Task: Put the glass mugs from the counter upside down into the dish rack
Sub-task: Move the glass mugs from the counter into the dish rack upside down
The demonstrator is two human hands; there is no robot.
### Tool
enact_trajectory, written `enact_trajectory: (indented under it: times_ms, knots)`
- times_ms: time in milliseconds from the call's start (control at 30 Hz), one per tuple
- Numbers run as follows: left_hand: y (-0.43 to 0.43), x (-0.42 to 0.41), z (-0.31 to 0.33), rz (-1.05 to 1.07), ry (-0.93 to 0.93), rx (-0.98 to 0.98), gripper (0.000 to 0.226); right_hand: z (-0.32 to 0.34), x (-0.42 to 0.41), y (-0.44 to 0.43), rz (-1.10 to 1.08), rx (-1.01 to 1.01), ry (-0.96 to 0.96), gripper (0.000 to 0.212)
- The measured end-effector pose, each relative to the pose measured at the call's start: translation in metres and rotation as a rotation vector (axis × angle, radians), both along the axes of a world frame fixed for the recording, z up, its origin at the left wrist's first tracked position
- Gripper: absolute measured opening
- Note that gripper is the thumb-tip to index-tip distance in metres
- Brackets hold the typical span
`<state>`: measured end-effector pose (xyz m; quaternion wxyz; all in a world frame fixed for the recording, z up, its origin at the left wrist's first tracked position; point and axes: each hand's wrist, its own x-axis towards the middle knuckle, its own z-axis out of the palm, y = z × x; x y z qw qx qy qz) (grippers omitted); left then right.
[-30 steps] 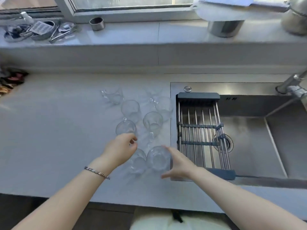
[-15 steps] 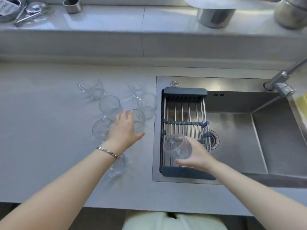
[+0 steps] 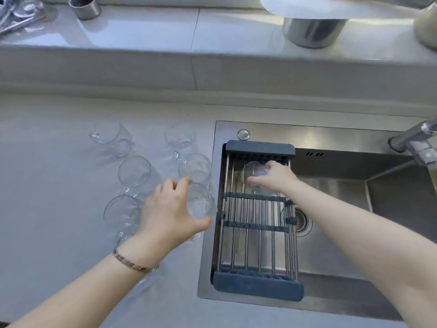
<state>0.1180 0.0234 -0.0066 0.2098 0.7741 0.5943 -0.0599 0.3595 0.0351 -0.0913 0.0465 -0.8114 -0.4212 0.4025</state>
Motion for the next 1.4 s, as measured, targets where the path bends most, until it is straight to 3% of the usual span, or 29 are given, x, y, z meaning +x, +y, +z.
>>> enact_trajectory:
  times_ms: [200, 400, 500, 567, 667, 767, 833, 900, 1000, 1067, 1133, 1233, 1400]
  knots:
    - [0.011, 0.007, -0.001, 0.02, -0.06, 0.015, 0.08, -0.028, -0.031, 0.057, -0.019, -0.102, -0.199, 0.055]
    - [0.019, 0.009, -0.003, 0.007, -0.088, -0.026, 0.08, -0.032, -0.033, 0.059, -0.251, 0.058, 0.036, 0.064]
    - [0.021, 0.013, 0.001, 0.049, -0.159, -0.084, 0.079, -0.008, -0.017, 0.024, -0.162, 0.195, 0.121, 0.054]
    - [0.025, 0.016, 0.003, 0.165, -0.298, -0.207, 0.075, 0.015, -0.01, -0.013, 0.048, 0.34, 0.238, 0.067]
    - [0.03, 0.028, 0.0, 0.369, -0.588, -0.581, 0.07, 0.048, -0.017, -0.066, 0.375, 0.496, 0.427, 0.101]
    - [0.02, 0.048, -0.005, 0.36, -0.786, -0.962, 0.06, 0.053, -0.021, -0.094, 0.385, 0.709, 0.438, 0.084]
    - [0.012, 0.063, -0.009, 0.33, -0.814, -1.053, 0.047, 0.052, -0.013, -0.101, 0.319, 0.784, 0.378, 0.07]
    - [0.01, 0.073, -0.013, 0.267, -0.689, -0.934, 0.048, 0.055, 0.003, -0.098, 0.281, 0.714, 0.252, 0.063]
    - [0.015, 0.069, -0.019, 0.096, -0.455, -0.484, 0.048, 0.049, 0.029, -0.079, 0.163, 0.459, 0.0, 0.064]
    - [0.018, 0.059, -0.021, 0.0, -0.424, -0.297, 0.038, 0.04, 0.038, -0.059, 0.031, 0.316, -0.099, 0.067]
    - [0.022, 0.048, -0.024, -0.056, -0.43, -0.185, 0.028, 0.028, 0.038, -0.036, -0.087, 0.209, -0.129, 0.068]
    - [0.029, 0.038, -0.031, -0.084, -0.373, -0.005, 0.026, 0.006, 0.031, -0.005, -0.08, 0.044, -0.224, 0.073]
    - [0.043, 0.02, -0.039, -0.1, -0.045, 0.065, 0.054, -0.022, 0.012, 0.016, 0.044, -0.156, -0.42, 0.076]
